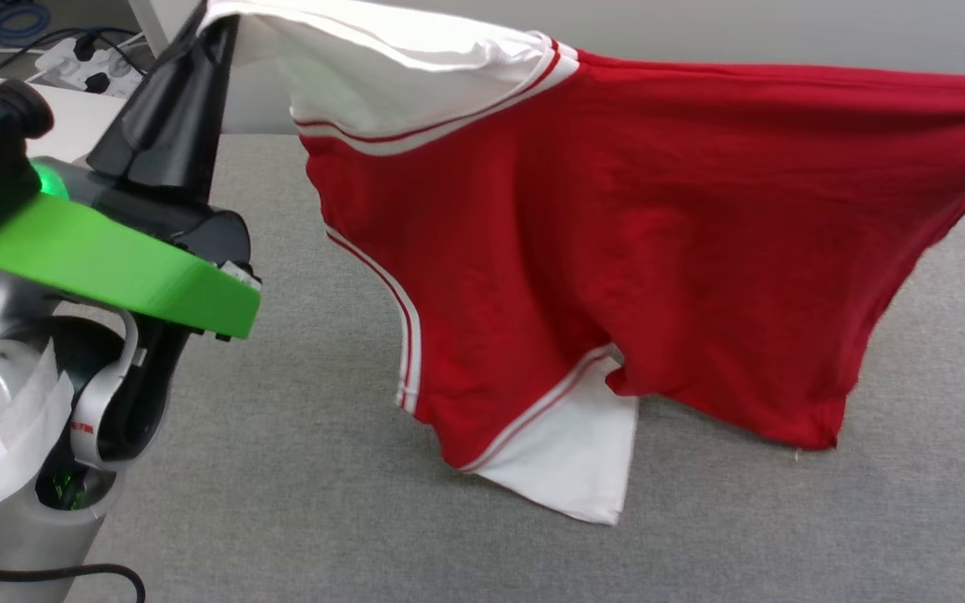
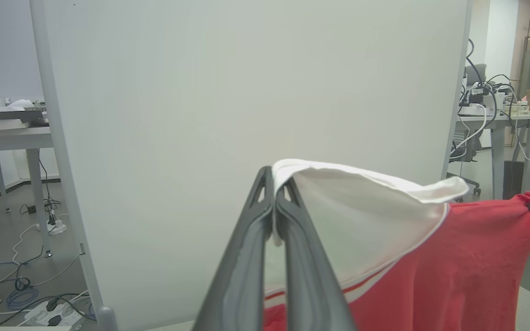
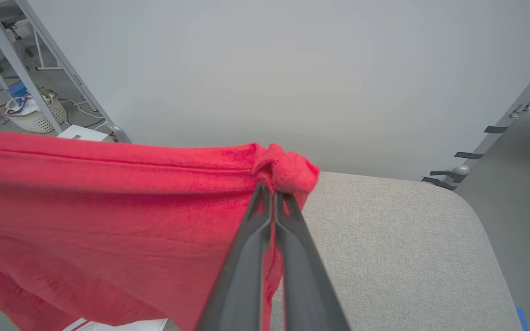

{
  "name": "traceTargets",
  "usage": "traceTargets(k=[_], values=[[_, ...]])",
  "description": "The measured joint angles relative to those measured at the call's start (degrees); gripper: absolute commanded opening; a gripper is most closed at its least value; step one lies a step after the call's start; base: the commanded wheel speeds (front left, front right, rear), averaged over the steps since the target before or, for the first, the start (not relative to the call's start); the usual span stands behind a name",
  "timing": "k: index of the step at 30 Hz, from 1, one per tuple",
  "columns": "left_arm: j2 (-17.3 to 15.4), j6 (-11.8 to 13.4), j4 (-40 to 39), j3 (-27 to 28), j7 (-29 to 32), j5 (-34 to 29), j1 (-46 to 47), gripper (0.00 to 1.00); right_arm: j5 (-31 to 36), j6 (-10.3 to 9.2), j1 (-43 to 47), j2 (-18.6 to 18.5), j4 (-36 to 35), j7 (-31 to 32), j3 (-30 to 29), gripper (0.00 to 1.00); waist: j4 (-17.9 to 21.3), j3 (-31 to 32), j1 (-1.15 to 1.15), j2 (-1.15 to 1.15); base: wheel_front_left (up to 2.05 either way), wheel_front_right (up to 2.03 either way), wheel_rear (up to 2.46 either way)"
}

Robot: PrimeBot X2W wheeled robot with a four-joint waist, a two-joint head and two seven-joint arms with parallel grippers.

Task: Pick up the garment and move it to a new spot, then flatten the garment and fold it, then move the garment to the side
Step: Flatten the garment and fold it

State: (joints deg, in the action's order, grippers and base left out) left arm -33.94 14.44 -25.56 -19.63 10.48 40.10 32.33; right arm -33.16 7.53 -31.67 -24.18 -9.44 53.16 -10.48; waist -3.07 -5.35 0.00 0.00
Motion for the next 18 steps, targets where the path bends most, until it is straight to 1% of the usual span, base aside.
traceTargets(k=[7,12,16,18], values=[[-0.05,0.59,-0.41,1.55,-1.69,-2.58,3.64,0.0,-0.75,0.0,-2.15,0.02,-3.21,-2.87,-0.49,0.0,2.28,-0.08,0.0,0.0,0.0,0.0,0.0],[-1.57,0.67,0.16,2.13,-1.31,-4.66,7.43,0.0,-0.74,0.0,-4.35,-0.83,-3.6,-6.66,-0.04,0.0,2.93,-1.8,0.0,0.0,0.0,0.0,0.0],[-3.36,-0.82,1.81,1.98,0.45,-5.66,11.26,0.0,-0.73,0.0,-5.75,-1.71,-3.01,-8.8,0.23,0.0,3.19,-3.69,0.0,0.0,0.0,0.0,0.0],[-4.82,-2.13,2.9,1.99,1.51,-6.01,13.96,0.0,-0.73,0.0,-7.36,-2.18,-2.94,-10.16,0.22,0.0,3.26,-4.92,0.0,0.0,0.0,0.0,0.0]])
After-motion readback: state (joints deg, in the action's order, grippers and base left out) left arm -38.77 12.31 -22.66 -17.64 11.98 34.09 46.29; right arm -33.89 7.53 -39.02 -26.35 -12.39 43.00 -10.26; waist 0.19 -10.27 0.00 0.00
